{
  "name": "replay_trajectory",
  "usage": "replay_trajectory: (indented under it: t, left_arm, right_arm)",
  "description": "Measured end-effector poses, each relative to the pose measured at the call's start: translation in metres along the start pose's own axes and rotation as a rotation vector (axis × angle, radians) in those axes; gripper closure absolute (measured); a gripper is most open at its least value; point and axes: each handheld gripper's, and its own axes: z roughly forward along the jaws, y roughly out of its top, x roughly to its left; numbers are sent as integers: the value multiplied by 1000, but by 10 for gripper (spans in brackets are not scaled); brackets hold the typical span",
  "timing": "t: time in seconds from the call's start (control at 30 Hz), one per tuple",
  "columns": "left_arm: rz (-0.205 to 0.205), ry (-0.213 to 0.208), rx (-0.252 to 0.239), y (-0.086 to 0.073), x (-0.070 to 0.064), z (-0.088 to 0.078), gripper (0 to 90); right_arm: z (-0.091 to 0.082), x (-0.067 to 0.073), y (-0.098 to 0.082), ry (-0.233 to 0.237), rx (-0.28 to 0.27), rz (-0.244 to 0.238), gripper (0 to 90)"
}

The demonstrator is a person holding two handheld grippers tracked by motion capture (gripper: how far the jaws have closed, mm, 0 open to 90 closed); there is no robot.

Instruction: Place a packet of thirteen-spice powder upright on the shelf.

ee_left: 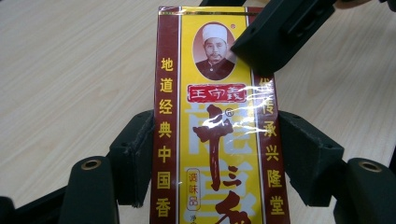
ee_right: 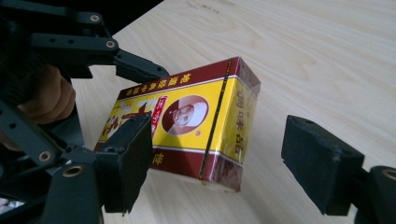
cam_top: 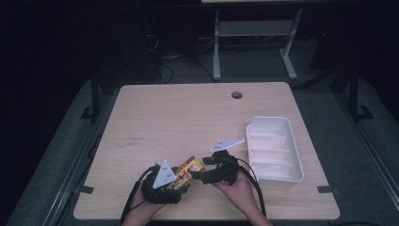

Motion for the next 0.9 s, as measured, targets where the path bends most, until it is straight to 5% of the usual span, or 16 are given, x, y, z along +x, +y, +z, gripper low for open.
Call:
replay_trajectory:
  t: [0.33,0.67,0.9]
  left_arm:
    - [-11,-5,-26,2,-3,2,325]
    - [-45,-18,5,0,-1,11,324]
    - [-25,11,24,1,-3,15,322]
  right_arm:
    - [4,-1,-2,81,-9,52,342]
    - [-3,-2,-2,93,-71,88,568]
    - [-3,2,-2,83,-83,92,619]
